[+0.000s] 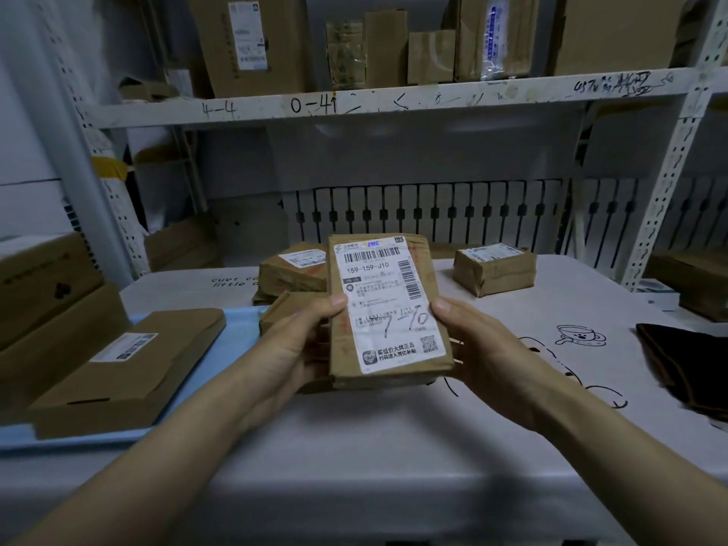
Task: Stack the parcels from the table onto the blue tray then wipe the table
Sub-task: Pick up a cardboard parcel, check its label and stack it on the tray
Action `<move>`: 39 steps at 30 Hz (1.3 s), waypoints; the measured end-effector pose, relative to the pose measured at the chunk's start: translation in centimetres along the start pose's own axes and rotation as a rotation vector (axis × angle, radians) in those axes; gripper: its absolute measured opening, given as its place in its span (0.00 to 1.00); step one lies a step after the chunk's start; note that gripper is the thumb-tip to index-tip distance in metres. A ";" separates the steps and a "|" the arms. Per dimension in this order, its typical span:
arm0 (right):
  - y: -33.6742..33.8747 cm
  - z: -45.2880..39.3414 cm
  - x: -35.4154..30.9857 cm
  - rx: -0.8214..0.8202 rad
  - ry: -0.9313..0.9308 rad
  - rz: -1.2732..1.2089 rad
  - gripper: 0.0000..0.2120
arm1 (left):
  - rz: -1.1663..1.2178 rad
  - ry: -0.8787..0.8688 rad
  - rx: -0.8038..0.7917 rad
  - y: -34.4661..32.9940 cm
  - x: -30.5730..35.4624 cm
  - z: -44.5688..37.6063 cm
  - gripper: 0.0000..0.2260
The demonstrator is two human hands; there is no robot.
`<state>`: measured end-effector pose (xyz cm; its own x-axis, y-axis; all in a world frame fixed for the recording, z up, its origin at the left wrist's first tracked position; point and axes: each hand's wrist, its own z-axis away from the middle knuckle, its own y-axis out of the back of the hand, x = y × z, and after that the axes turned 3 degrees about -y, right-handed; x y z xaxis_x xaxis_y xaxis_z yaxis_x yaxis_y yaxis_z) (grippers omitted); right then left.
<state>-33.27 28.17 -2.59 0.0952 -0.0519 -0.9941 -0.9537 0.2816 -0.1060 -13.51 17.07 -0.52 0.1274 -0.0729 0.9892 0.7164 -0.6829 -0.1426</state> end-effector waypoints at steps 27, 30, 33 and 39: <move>-26.3 -12.8 -1.5 -0.200 -0.348 0.067 0.19 | 0.000 -0.042 0.746 20.4 4.0 7.7 0.19; -28.4 -14.1 -1.2 -0.171 -0.371 0.133 0.20 | -0.099 0.017 0.741 22.1 4.2 7.3 0.20; -29.4 -15.4 -0.3 -0.158 -0.384 0.208 0.29 | -0.133 0.078 0.726 23.2 3.9 6.2 0.19; -30.0 -16.2 0.7 -0.077 -0.342 0.489 0.43 | -0.182 0.167 0.733 24.8 2.4 4.2 0.30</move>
<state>-9.27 4.13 0.23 -0.2852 0.3807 -0.8796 -0.9267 0.1246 0.3544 7.48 2.97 -1.82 -0.0992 -0.1544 0.9830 0.9947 -0.0427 0.0937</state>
